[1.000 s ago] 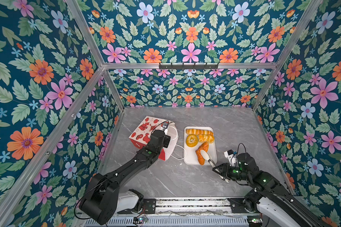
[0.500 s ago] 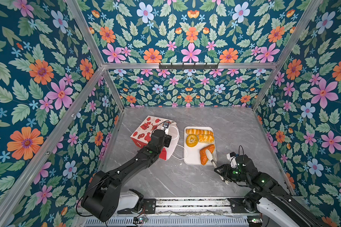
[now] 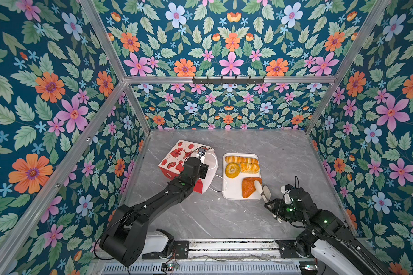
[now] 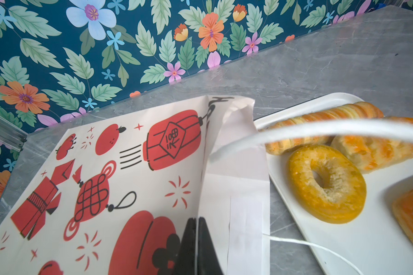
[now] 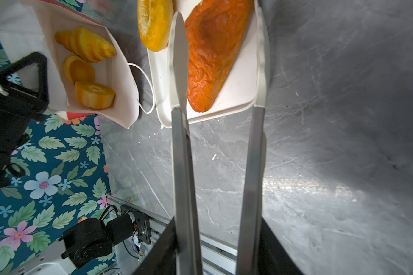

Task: Take the fake bread out of the paper bag
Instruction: 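Open the tongs to release the orange bread and draw back, then reach the tongs back into the bag opening toward the remaining yellow pieces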

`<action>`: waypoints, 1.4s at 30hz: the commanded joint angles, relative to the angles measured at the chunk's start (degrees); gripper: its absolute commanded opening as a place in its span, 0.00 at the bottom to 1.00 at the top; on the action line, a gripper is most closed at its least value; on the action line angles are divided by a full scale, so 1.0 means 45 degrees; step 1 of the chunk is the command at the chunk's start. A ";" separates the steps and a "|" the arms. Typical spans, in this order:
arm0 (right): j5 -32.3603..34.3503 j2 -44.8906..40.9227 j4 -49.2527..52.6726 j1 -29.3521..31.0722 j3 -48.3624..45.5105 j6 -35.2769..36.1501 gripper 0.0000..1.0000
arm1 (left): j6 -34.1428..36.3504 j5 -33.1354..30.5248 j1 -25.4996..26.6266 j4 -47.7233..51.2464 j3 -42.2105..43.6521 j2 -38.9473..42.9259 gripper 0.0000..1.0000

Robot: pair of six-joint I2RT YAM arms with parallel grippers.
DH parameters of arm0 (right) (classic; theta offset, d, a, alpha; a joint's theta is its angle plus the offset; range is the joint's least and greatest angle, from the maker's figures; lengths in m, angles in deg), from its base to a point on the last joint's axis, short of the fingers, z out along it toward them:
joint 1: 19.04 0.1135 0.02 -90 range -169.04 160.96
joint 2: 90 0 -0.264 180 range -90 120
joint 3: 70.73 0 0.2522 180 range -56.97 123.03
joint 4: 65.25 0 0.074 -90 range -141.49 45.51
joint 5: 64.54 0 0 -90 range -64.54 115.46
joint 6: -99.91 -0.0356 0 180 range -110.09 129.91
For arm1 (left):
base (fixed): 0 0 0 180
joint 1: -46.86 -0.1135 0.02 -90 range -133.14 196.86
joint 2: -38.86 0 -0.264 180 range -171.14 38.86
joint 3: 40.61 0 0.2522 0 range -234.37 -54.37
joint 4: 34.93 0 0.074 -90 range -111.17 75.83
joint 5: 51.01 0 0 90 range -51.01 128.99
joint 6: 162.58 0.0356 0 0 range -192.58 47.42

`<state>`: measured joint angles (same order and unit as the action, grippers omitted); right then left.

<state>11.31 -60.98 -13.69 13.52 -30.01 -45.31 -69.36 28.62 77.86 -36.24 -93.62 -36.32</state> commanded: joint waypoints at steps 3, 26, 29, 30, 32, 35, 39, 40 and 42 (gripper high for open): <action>-0.0157 -0.0134 0.0201 0.0009 0.0556 0.0529 0.44 | -0.0094 0.0034 -0.0015 -0.0576 0.0051 -0.0031 0.00; -0.2528 1.0276 -0.6538 0.2984 0.5463 0.4497 0.39 | 0.1278 0.1525 -0.0015 0.1363 -0.0377 0.1340 0.00; -0.3118 1.1607 -0.7733 0.2992 0.5989 0.4383 0.39 | 0.1473 0.1771 -0.0015 0.2021 -0.0551 0.1543 0.00; -0.3278 1.2054 -0.7978 0.2995 0.6183 0.4343 0.39 | 0.1503 0.1857 -0.0015 0.2241 -0.0639 0.1601 0.00; -0.3594 1.2949 -0.8552 0.2981 0.6568 0.4086 0.39 | 0.1529 0.1982 -0.0015 0.2650 -0.0734 0.1732 0.00; -0.3617 1.3994 -0.8920 0.2986 0.7181 0.3988 0.40 | 0.1554 0.2079 -0.0015 0.3139 -0.0900 0.1861 0.00; -0.3013 1.4871 -0.8756 0.2992 0.7905 0.4334 0.41 | 0.1530 0.2277 -0.0015 0.3531 -0.1072 0.1919 0.00; -0.2811 1.5104 -0.8657 0.2999 0.8070 0.4477 0.42 | 0.1510 0.2319 -0.0015 0.3582 -0.1100 0.1937 0.00; -0.2370 1.5302 -0.8459 0.2988 0.8311 0.4760 0.42 | 0.1423 0.2394 -0.0015 0.3603 -0.1099 0.1959 0.00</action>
<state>-1.94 7.10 -50.83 26.96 6.27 -26.29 -63.00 38.28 77.84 -20.57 -98.12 -27.79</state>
